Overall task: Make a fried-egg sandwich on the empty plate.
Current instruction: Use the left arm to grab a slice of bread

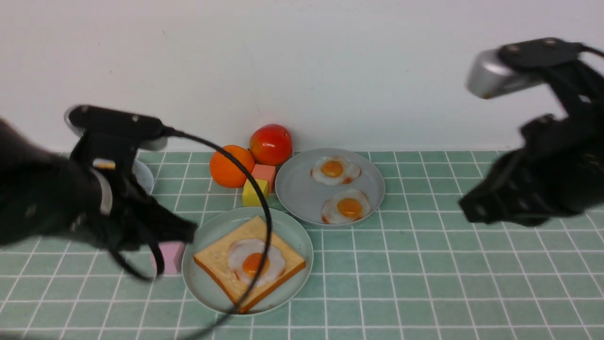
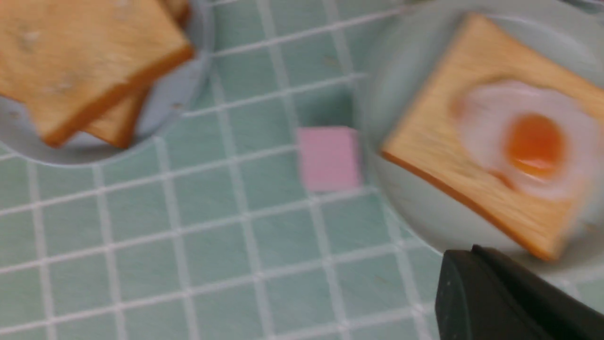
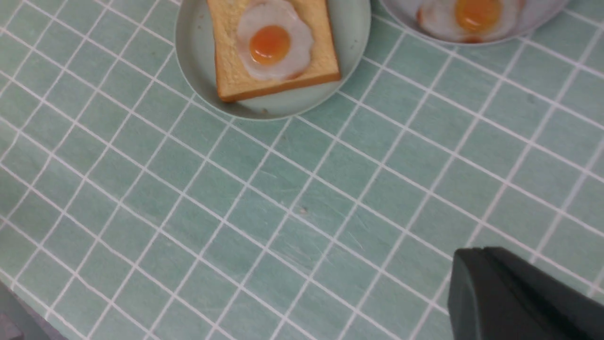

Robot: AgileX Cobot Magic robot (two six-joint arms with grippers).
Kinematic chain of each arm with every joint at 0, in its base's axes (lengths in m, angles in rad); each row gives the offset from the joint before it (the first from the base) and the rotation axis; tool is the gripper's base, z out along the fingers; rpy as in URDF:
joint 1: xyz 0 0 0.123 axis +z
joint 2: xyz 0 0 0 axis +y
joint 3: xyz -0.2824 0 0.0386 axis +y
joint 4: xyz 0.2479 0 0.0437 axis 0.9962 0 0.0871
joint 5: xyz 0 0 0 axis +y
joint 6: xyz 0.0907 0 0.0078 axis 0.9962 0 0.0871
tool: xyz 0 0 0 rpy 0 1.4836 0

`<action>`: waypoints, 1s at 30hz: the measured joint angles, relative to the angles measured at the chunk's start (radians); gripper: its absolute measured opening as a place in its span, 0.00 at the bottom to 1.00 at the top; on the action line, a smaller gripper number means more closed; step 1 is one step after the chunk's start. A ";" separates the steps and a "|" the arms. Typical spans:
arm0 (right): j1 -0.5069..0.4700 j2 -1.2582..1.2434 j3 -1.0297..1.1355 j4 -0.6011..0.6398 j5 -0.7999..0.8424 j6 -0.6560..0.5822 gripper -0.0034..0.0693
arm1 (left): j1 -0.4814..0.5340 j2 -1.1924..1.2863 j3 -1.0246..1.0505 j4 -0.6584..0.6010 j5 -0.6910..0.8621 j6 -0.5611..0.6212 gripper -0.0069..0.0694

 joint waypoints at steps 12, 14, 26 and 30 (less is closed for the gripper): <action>0.000 -0.103 0.042 -0.032 -0.006 0.001 0.06 | 0.475 0.405 -0.291 -0.281 -0.038 0.777 0.07; 0.000 -0.103 0.042 -0.032 -0.006 0.001 0.06 | 0.496 0.445 -0.319 -0.295 -0.034 0.854 0.07; 0.000 -0.103 0.043 -0.035 -0.007 0.001 0.07 | 0.535 0.583 -0.388 -0.317 -0.035 1.363 0.53; 0.000 -0.103 0.043 -0.035 -0.007 0.001 0.07 | 0.535 0.611 -0.394 -0.317 -0.090 1.375 0.62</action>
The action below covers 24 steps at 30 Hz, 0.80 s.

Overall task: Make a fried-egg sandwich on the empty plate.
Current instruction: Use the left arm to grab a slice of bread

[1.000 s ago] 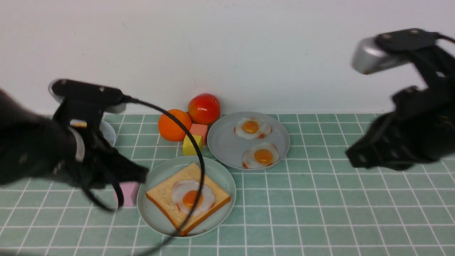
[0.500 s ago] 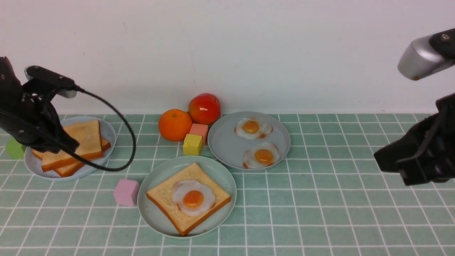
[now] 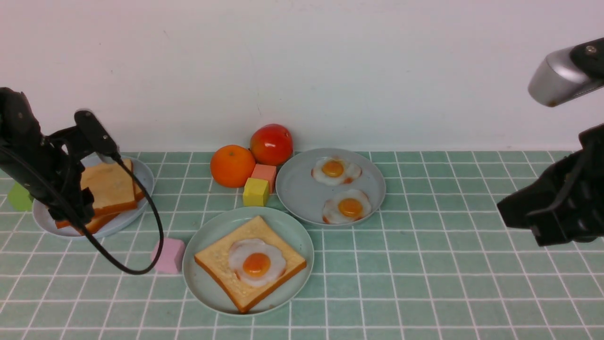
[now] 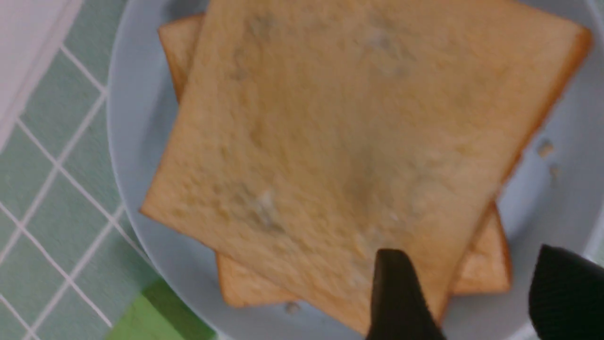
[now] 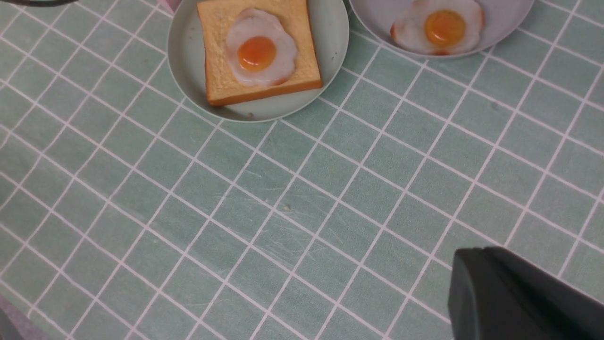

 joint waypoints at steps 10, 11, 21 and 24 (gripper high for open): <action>0.000 0.000 0.000 0.039 0.000 0.001 0.07 | 0.000 0.064 -0.002 0.011 -0.076 0.006 0.47; 0.000 0.000 0.000 0.048 0.000 0.001 0.07 | 0.000 0.064 -0.003 0.006 -0.075 0.006 0.43; 0.000 0.000 0.000 0.069 0.002 0.001 0.08 | -0.004 0.051 -0.007 0.011 -0.053 0.000 0.16; 0.000 0.000 0.000 0.072 0.009 0.001 0.08 | -0.020 0.001 -0.001 0.011 -0.004 -0.056 0.16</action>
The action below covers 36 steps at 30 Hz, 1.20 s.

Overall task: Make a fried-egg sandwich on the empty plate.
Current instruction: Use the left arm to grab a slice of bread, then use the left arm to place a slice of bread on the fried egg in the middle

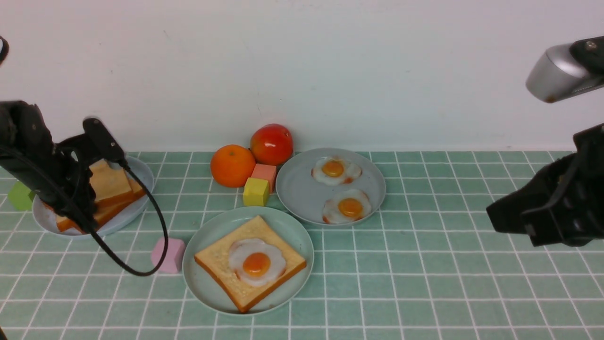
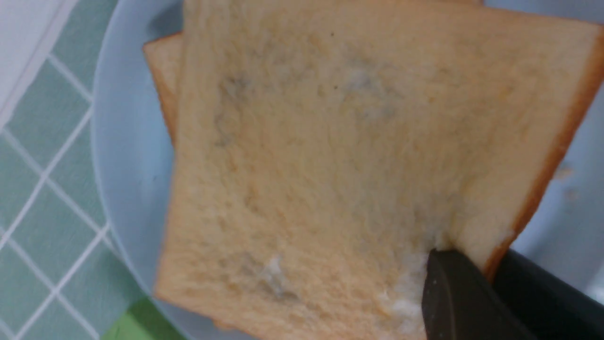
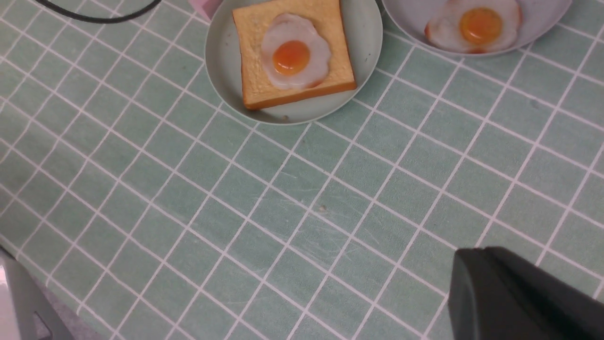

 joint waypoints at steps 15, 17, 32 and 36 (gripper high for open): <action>0.000 0.000 0.000 0.000 0.028 -0.001 0.09 | -0.578 -0.323 0.127 0.207 0.263 -0.901 0.16; 0.000 0.000 0.000 0.000 0.034 -0.001 0.09 | -0.679 -0.310 0.144 0.259 0.256 -0.977 0.16; 0.000 0.000 0.000 0.003 0.067 -0.001 0.10 | -0.815 -0.123 0.148 0.396 0.137 -1.131 0.15; 0.000 0.000 0.000 0.003 0.067 -0.001 0.10 | -0.815 -0.103 0.148 0.396 0.131 -1.133 0.15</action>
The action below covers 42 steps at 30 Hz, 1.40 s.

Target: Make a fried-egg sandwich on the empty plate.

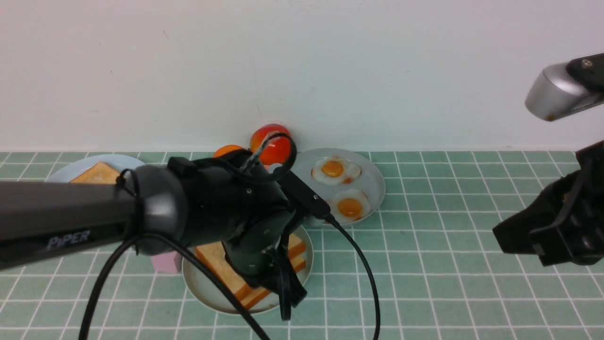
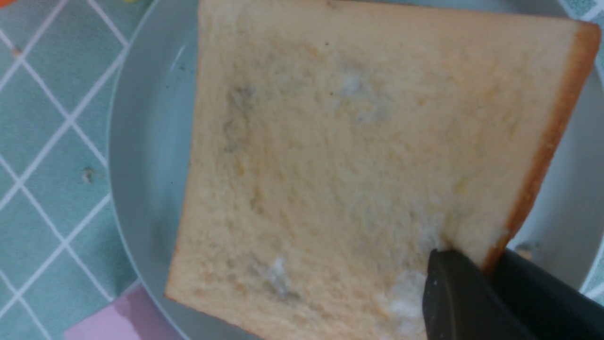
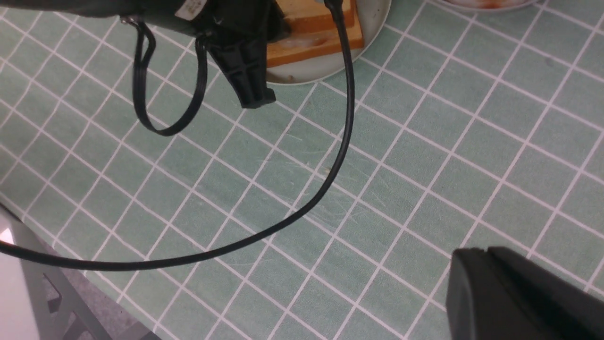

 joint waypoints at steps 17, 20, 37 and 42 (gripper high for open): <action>0.000 0.000 0.000 0.000 0.007 0.000 0.12 | 0.000 -0.005 0.000 -0.023 -0.016 -0.002 0.63; 0.000 -0.019 0.000 -0.005 0.008 0.000 0.12 | 0.000 -0.073 0.002 -0.098 -0.015 -0.002 0.67; 0.000 -0.469 0.050 -0.256 0.105 0.199 0.12 | 0.000 -1.172 0.524 -0.347 -0.322 -0.002 0.07; 0.000 -0.638 0.185 -0.305 0.102 0.324 0.05 | 0.000 -1.499 0.830 -0.402 -0.542 -0.003 0.07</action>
